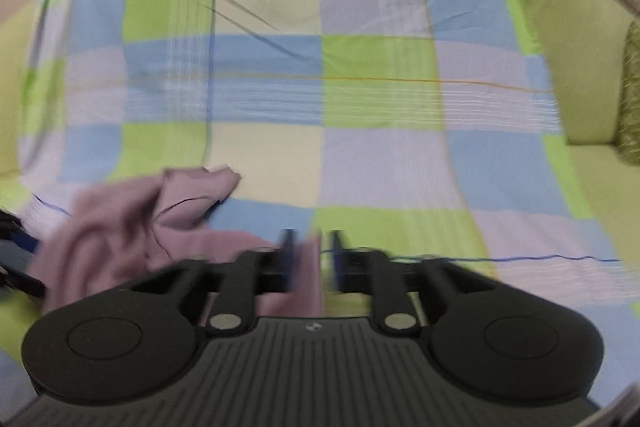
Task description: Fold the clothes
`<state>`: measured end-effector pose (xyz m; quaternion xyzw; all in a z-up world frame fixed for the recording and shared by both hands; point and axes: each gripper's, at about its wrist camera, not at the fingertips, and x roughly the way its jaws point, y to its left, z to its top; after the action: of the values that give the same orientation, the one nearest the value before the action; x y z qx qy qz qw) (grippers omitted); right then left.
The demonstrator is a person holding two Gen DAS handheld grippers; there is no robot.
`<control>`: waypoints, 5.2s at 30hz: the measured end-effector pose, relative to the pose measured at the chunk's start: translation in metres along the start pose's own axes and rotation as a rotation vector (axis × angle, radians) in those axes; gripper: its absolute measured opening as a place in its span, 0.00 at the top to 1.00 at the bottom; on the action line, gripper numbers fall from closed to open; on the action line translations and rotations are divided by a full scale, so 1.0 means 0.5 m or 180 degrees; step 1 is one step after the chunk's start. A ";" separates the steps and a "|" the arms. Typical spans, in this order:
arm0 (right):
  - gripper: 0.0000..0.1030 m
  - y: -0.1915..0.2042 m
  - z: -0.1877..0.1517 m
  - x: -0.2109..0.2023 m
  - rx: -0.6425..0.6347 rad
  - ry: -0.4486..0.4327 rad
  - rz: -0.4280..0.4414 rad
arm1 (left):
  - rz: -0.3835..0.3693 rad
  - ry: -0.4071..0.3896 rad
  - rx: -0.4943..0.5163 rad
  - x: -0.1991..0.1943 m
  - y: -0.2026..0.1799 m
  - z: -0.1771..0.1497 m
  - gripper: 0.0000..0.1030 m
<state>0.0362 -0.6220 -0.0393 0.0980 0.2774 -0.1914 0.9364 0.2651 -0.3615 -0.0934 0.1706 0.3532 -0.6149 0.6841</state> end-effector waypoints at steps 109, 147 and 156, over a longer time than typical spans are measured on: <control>0.99 -0.001 0.218 0.171 -0.1353 -0.0470 0.0109 | 0.1011 -0.0937 0.0174 -0.006 0.137 0.232 0.99; 0.72 0.007 -0.269 -0.274 0.0288 0.0722 0.0878 | 0.0131 -0.0132 -0.1015 -0.157 -0.230 -0.256 0.55; 0.67 -0.003 -0.304 -0.289 0.0470 0.0758 0.0899 | 0.0065 -0.0184 -0.1173 -0.119 -0.219 -0.268 0.87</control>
<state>-0.1494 -0.5351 -0.0845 0.2264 0.3550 -0.0650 0.9047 0.1236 -0.2498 -0.1229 0.0282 0.4383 -0.5374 0.7199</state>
